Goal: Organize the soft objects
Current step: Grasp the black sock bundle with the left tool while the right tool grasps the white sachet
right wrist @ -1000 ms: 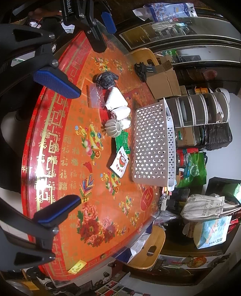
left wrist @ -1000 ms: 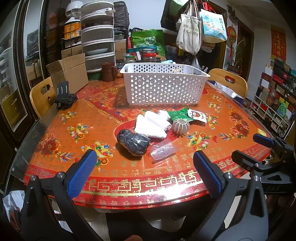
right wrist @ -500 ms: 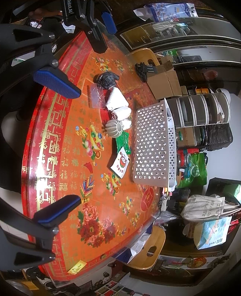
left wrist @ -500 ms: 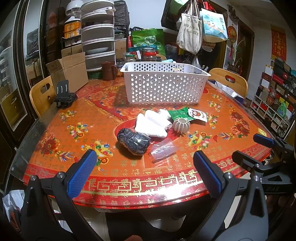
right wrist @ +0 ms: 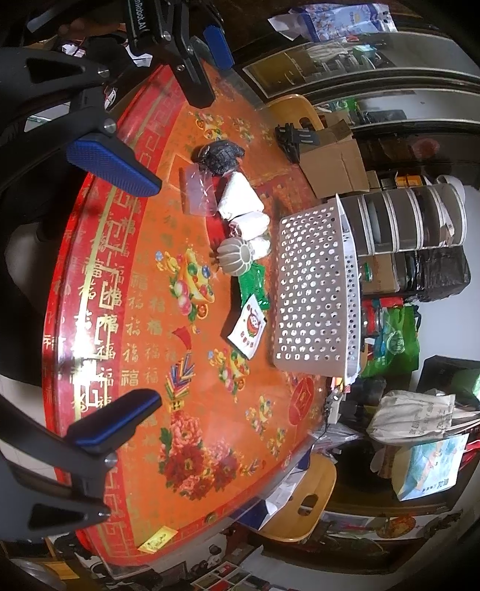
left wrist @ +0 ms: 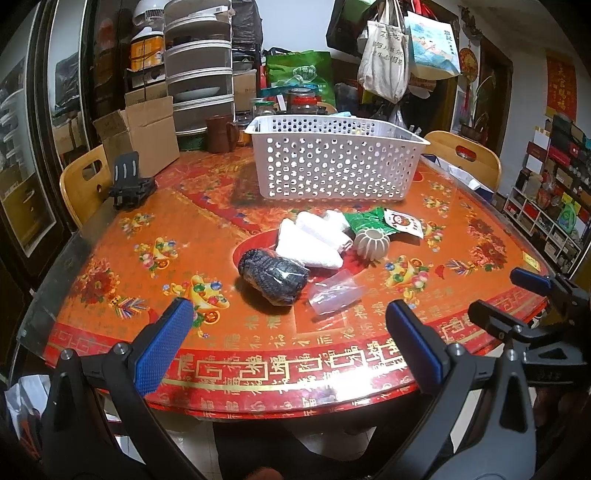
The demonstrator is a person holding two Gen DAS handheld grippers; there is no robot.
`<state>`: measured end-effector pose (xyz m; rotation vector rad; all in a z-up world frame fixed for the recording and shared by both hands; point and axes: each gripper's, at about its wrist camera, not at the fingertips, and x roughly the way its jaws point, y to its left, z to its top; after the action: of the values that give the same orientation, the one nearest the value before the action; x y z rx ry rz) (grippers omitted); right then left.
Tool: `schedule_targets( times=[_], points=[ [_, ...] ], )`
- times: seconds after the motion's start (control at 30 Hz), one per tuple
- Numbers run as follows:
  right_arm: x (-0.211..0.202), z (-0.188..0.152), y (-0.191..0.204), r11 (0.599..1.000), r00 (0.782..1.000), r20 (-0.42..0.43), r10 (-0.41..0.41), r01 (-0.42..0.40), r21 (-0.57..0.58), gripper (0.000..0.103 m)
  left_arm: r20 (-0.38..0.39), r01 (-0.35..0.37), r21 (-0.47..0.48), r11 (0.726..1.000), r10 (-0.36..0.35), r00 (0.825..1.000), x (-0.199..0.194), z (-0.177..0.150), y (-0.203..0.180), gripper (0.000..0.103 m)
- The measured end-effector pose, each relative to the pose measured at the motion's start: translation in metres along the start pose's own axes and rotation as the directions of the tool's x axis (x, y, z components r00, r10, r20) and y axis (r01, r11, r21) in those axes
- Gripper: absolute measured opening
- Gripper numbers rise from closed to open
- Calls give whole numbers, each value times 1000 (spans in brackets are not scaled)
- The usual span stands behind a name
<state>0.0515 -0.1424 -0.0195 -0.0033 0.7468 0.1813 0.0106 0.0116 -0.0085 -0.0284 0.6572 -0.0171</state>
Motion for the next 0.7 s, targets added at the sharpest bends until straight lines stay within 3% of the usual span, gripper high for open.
schedule_targets(
  times=[0.1, 0.23, 0.5, 0.7],
  points=[
    [9, 1, -5, 1000, 999, -27, 20, -20, 3, 103, -10, 33, -6, 999, -33, 999, 9, 1, 7, 103],
    [23, 3, -12, 1000, 999, -44, 22, -22, 6, 103, -22, -12, 1, 1000, 12, 1000, 25, 2, 12, 103],
    [52, 14, -34, 999, 996, -76, 40, -38, 35, 103, -122, 24, -46, 999, -30, 992, 68, 6, 31, 103],
    [72, 27, -39, 998, 993, -107, 54, -51, 28, 92, -149, 80, -78, 994, -91, 985, 93, 13, 38, 103]
  ],
)
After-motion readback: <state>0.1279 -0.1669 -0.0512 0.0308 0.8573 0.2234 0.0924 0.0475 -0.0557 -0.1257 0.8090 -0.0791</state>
